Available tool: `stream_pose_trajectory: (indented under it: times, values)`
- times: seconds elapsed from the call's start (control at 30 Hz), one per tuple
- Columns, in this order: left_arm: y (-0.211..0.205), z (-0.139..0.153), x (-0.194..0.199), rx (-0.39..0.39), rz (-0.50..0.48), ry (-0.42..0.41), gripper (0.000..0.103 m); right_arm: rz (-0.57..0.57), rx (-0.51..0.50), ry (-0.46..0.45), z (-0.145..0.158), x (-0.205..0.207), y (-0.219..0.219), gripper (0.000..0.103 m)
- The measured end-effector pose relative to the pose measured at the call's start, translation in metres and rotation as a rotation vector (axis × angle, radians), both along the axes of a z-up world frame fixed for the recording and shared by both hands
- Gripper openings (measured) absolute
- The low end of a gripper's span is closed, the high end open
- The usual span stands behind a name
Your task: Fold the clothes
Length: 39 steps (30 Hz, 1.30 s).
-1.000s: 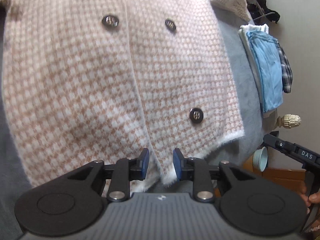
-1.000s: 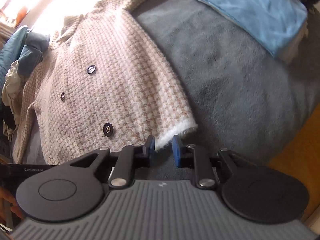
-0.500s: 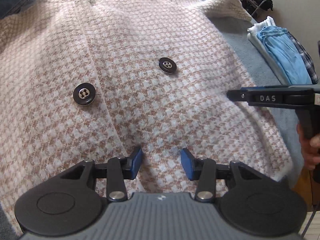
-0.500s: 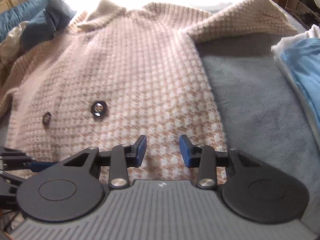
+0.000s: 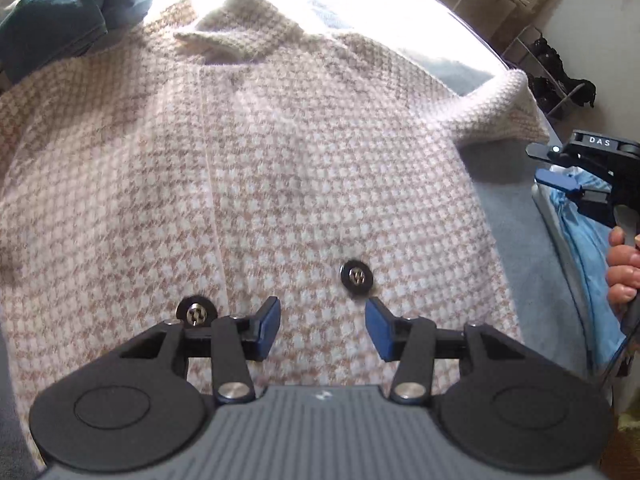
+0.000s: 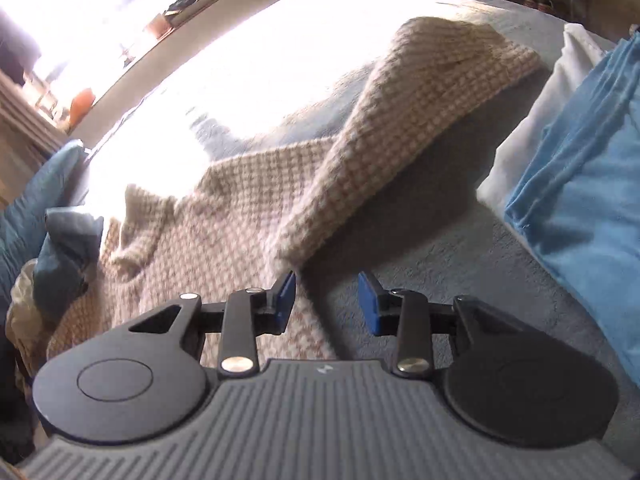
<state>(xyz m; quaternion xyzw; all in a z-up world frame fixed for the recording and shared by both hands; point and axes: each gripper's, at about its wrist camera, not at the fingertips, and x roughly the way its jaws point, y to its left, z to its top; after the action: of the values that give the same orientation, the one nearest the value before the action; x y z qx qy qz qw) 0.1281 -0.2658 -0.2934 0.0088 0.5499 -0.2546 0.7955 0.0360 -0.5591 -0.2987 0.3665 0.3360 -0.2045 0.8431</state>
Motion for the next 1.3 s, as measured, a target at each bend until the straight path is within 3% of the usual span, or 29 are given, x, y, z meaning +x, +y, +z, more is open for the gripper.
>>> stream_pose_trajectory:
  times: [0.07,0.17,0.3,0.37,0.47,0.63,0.8,0.83,0.87,0.9,1.0,1.17,1.23,1.3]
  values:
    - [-0.029,0.002,0.022,0.021,-0.015,-0.053,0.051,-0.129,0.081,-0.035,-0.002,0.003,-0.042,0.034]
    - [-0.082,0.006,0.057,0.041,-0.064,-0.158,0.051,-0.250,0.104,-0.046,0.004,0.005,-0.093,0.034]
    - [-0.151,0.006,0.100,0.071,-0.132,-0.246,0.051,-0.356,0.096,-0.010,0.009,0.018,-0.167,0.050]
    - [-0.180,0.003,0.117,0.086,-0.161,-0.275,0.051,-0.419,0.157,0.019,0.001,0.026,-0.208,0.057]
    - [-0.218,-0.006,0.136,0.112,-0.171,-0.302,0.051,-0.487,0.307,0.043,-0.022,0.039,-0.254,0.058]
    - [-0.261,-0.029,0.153,0.145,-0.188,-0.310,0.051,-0.514,0.373,0.090,-0.048,0.070,-0.287,0.058]
    - [-0.282,-0.053,0.159,0.162,-0.206,-0.302,0.051,-0.526,0.443,0.106,-0.085,0.088,-0.300,0.054]
    - [-0.285,-0.057,0.159,0.170,-0.207,-0.299,0.051,-0.515,0.428,0.095,-0.085,0.089,-0.300,0.048]
    - [-0.285,-0.061,0.159,0.174,-0.206,-0.296,0.051,-0.490,0.402,0.082,-0.082,0.090,-0.299,0.029]
    - [-0.286,-0.064,0.159,0.175,-0.204,-0.293,0.051,-0.467,0.376,0.072,-0.078,0.089,-0.297,0.023]
    - [-0.284,-0.067,0.160,0.166,-0.197,-0.288,0.052,-0.447,0.312,-0.005,-0.045,0.066,-0.281,0.020]
    - [-0.282,-0.067,0.159,0.160,-0.194,-0.287,0.053,-0.517,0.226,-0.130,0.019,-0.013,-0.234,0.020]
    - [-0.282,-0.067,0.157,0.167,-0.200,-0.293,0.053,-0.533,0.171,-0.070,0.017,-0.032,-0.220,0.020]
    - [-0.284,-0.067,0.156,0.176,-0.205,-0.297,0.054,-0.574,0.172,0.009,-0.009,-0.046,-0.216,0.020]
